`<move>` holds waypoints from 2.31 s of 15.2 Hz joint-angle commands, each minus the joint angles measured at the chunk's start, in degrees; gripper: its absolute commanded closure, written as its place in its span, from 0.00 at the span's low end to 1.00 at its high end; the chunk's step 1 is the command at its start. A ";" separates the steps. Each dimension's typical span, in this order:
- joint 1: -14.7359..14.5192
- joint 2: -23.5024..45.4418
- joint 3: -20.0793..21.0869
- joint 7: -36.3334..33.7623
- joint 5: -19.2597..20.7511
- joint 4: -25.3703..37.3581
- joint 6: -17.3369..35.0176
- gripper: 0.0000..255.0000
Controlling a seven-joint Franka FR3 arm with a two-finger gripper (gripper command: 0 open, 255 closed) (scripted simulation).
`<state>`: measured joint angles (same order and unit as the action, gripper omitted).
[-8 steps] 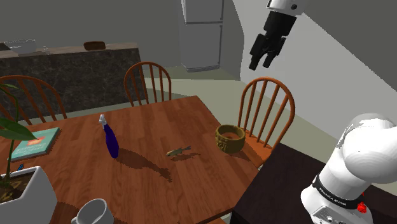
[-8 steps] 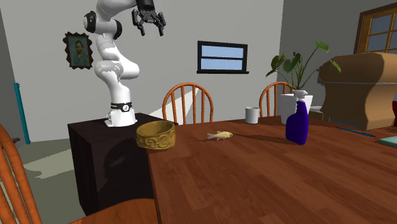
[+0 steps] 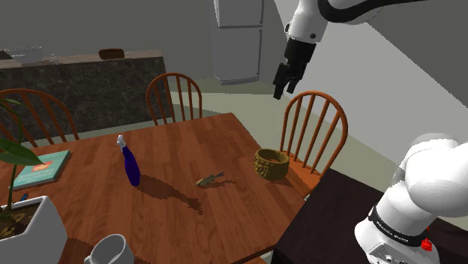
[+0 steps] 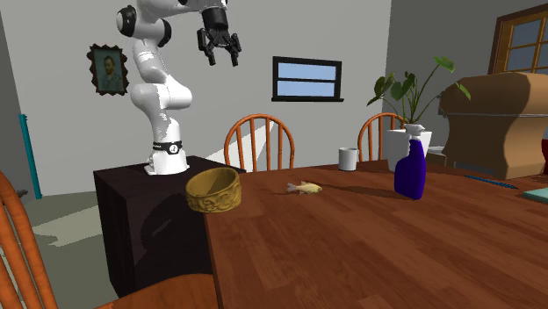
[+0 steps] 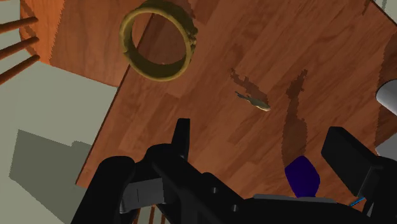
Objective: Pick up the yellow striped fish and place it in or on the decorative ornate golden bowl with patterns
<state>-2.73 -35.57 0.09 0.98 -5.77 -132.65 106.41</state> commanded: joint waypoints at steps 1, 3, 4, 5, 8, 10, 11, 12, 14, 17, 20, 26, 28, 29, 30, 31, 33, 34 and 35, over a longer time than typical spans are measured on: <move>-0.83 3.42 -0.05 2.43 0.22 0.20 2.57 0.00; -1.64 7.19 0.00 4.70 0.40 0.56 5.28 0.00; -2.03 9.11 0.04 5.81 0.50 0.84 6.59 0.00; -2.41 11.06 0.10 6.91 0.59 1.17 7.86 0.00; -3.47 17.02 0.37 10.10 0.90 2.54 11.44 0.00; -4.11 21.07 0.64 12.14 1.15 3.73 13.63 0.00; -4.42 23.10 0.80 13.13 1.30 4.41 14.66 0.00; -4.71 25.15 0.97 14.09 1.47 5.13 15.65 0.00; -5.25 29.25 1.37 15.93 1.87 6.74 17.49 0.00; -6.02 35.43 2.06 18.49 2.68 9.51 19.94 0.00; -6.76 41.61 2.80 20.77 3.78 12.69 21.98 0.00; -8.44 53.93 4.15 24.63 6.82 20.19 24.87 0.00; -9.13 58.03 4.50 25.77 8.01 23.03 25.48 0.00; -9.50 60.08 4.65 26.34 8.62 24.51 25.72 0.00; -9.88 62.13 4.78 26.89 9.24 26.03 25.92 0.00; -10.28 64.18 4.91 27.45 9.87 27.60 26.08 0.00; -11.12 68.29 5.12 28.56 11.12 30.86 26.26 0.00; -11.57 70.35 5.20 29.13 11.74 32.56 26.29 0.00; -11.76 71.17 5.23 29.36 11.98 33.25 26.29 0.00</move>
<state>-14.19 34.45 5.23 29.89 5.77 -100.31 132.67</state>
